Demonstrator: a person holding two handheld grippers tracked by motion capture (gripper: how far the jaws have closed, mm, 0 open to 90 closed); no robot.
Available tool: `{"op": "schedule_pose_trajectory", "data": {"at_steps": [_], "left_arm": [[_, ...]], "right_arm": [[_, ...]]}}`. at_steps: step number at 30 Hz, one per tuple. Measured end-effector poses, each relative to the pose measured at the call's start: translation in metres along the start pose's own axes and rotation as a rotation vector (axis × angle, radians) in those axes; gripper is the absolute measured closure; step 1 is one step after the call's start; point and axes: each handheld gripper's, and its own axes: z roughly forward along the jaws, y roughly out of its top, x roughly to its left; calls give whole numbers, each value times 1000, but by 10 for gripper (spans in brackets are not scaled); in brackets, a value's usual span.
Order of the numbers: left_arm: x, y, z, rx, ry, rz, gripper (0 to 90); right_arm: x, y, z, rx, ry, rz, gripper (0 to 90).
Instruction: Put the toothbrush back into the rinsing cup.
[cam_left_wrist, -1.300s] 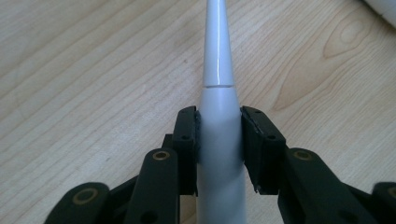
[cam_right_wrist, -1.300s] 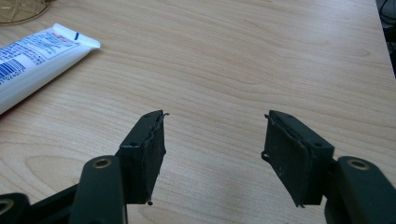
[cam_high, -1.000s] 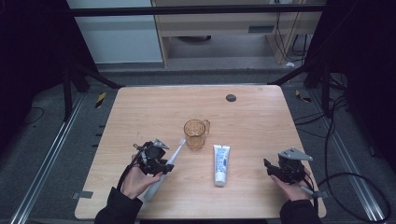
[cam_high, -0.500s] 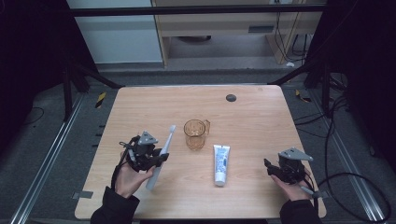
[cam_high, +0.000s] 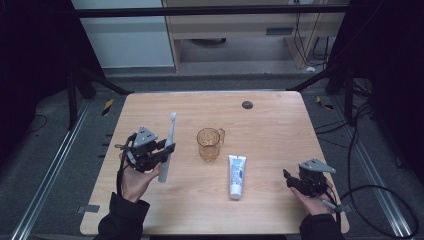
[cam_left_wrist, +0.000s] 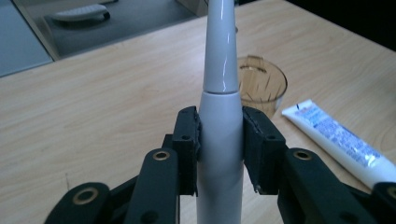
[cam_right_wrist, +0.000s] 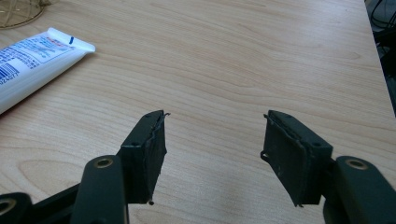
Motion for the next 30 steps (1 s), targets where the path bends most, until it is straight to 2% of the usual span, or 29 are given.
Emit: {"op": "schedule_pose_trajectory", "data": {"at_steps": [6, 17, 24, 30], "left_arm": [[0, 12, 3, -61, 11, -14, 675], [-7, 37, 16, -186, 20, -35, 674], [-10, 45, 24, -256, 31, -51, 675], [-9, 46, 30, -283, 42, -68, 674]], "right_arm": [[0, 0, 0, -4, -1, -3, 391], [-1, 0, 0, -12, -4, -6, 396], [-2, -1, 0, -13, -1, -4, 397], [-2, -1, 0, -13, -4, -6, 397]]}}
